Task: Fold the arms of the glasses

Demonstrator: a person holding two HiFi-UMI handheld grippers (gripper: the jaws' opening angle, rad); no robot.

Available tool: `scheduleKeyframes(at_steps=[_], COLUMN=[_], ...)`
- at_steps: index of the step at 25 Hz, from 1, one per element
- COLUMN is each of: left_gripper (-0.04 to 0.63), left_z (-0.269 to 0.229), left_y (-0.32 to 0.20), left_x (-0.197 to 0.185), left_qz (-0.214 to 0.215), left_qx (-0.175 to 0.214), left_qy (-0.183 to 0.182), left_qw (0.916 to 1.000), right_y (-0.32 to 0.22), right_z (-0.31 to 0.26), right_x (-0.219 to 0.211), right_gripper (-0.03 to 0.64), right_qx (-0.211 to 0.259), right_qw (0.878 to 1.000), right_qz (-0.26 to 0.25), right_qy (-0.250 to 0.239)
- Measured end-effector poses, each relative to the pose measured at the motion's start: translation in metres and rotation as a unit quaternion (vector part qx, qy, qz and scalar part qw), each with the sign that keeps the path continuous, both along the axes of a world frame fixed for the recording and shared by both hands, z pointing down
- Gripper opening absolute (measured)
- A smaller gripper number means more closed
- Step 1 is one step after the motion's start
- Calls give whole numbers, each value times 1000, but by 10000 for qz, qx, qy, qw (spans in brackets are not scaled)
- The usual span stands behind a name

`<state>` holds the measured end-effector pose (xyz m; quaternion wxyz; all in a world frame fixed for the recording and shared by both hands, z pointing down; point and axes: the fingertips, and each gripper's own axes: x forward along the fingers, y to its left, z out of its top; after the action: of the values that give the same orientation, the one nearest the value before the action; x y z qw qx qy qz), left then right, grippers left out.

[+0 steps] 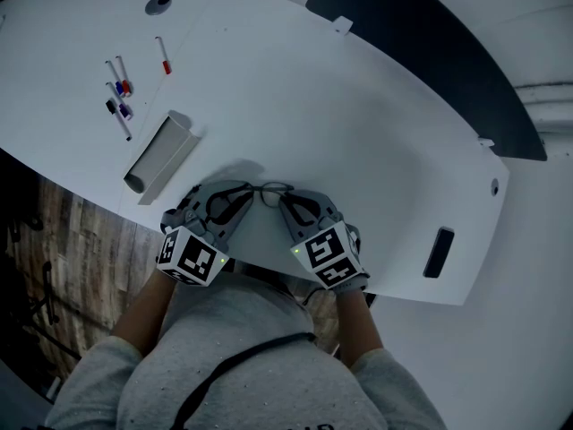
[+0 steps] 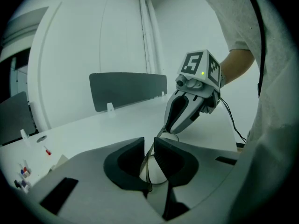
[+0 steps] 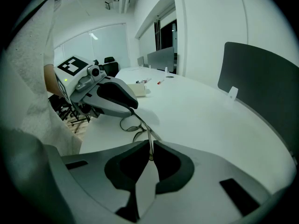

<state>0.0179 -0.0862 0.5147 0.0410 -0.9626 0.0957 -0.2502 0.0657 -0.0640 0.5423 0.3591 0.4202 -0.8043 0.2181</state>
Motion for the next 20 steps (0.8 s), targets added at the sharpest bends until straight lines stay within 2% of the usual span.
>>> scheduleKeyframes(at_steps=[4,18,20], left_gripper=[63,63,63], left_z=[-8,-7,-6], left_y=[-3,1,1], left_x=[-3,-21,-22], left_qz=[-63,-308,-334], left_qx=[84,64,84], left_qy=[128,85,80], left_qw=[9999,9995,9994], right_y=[0,-2,-1], right_z=[0,-7,-9], right_x=[-1,-1,-1], right_gripper=[41,45,88], right_qx=[-28,78,104], right_qw=[10000,9993,9991], right_qz=[67,317,335], right_qy=[-67,-199,-240])
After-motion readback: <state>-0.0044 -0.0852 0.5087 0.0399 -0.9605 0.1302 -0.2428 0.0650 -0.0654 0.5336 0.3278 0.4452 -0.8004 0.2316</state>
